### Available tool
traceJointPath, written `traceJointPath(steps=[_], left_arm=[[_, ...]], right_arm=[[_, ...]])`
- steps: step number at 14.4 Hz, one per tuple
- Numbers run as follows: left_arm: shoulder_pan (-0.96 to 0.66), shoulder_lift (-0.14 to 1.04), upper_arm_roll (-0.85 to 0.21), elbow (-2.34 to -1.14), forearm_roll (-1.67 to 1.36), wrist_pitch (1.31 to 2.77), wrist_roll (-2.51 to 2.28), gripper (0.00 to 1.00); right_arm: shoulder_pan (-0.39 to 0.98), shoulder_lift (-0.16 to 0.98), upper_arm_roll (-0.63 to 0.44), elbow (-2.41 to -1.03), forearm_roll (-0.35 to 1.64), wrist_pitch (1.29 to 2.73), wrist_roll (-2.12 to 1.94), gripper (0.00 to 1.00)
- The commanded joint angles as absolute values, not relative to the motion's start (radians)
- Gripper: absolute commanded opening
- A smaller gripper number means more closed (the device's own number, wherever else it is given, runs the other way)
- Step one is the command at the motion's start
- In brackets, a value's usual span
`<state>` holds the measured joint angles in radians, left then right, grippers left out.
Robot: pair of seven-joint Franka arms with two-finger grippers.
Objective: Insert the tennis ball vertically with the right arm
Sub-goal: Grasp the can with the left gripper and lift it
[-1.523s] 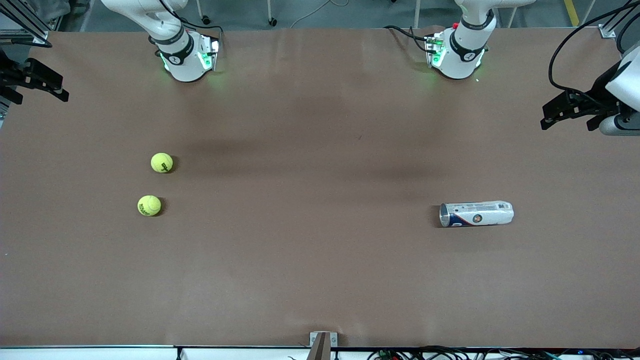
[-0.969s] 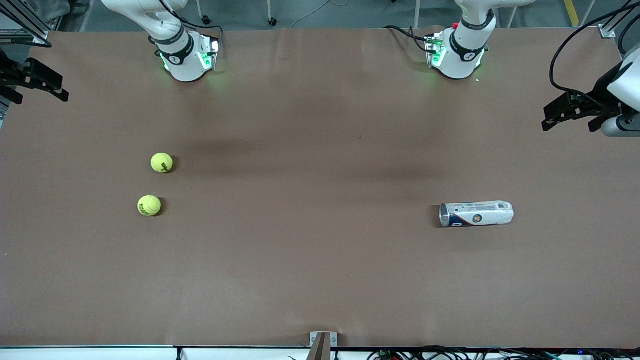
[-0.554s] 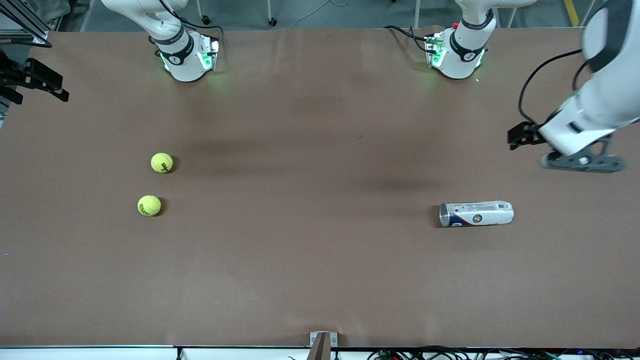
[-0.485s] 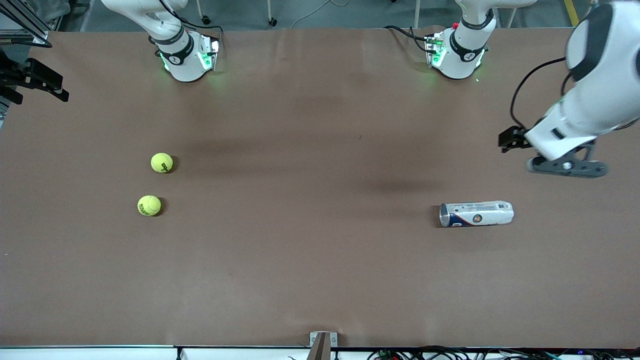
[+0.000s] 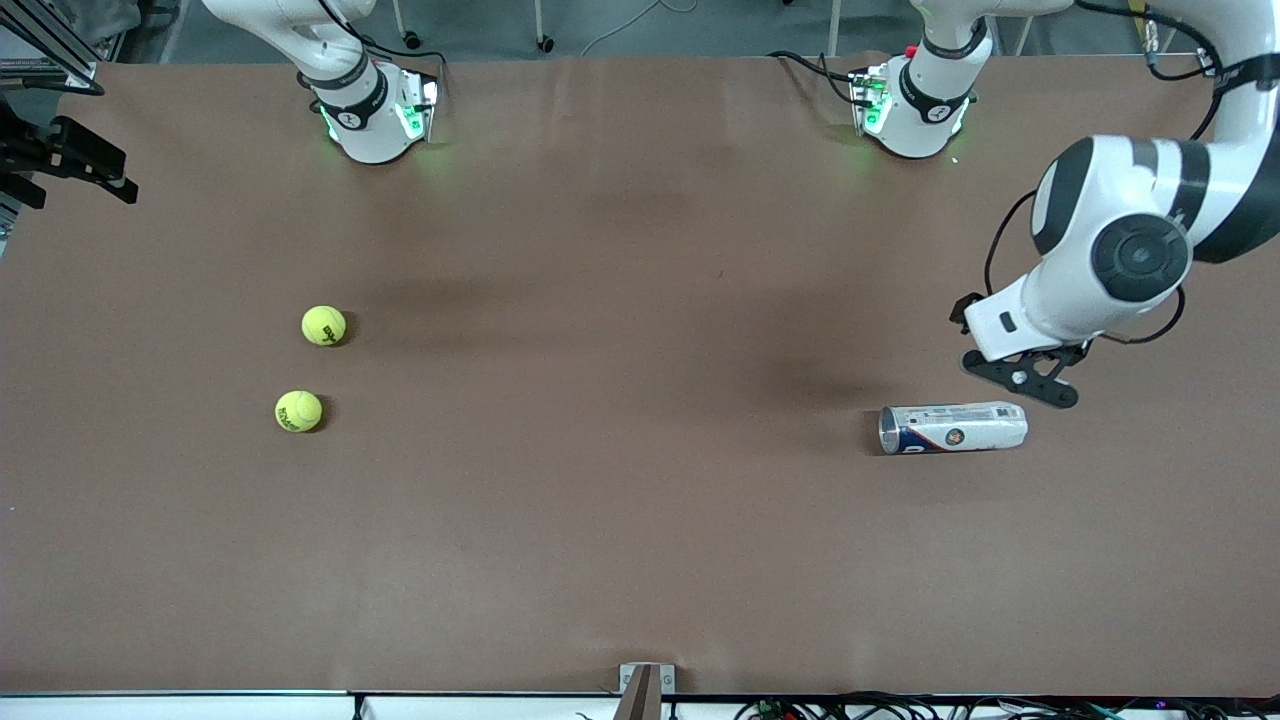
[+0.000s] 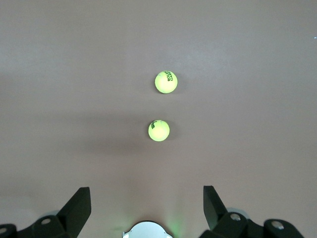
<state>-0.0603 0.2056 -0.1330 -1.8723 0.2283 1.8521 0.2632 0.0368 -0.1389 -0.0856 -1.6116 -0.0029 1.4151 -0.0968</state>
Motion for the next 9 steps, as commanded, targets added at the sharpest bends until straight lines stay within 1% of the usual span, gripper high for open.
traceJointPath(steps=[1, 4, 9], left_arm=[[-0.066, 0.274, -0.138, -1.867, 0.332, 1.871, 0.321, 1.00], [-0.123, 0.337, -0.140, -1.864, 0.465, 1.871, 0.321, 1.00], [-0.141, 0.377, -0.138, -1.862, 0.500, 1.871, 0.324, 1.00]], right_arm=[[0.026, -0.167, -0.078, -1.637, -0.008, 1.416, -0.107, 1.00], [0.026, -0.167, -0.078, -1.637, -0.008, 1.416, -0.107, 1.00], [0.025, -0.167, -0.080, -1.637, -0.008, 1.416, -0.109, 1.00]])
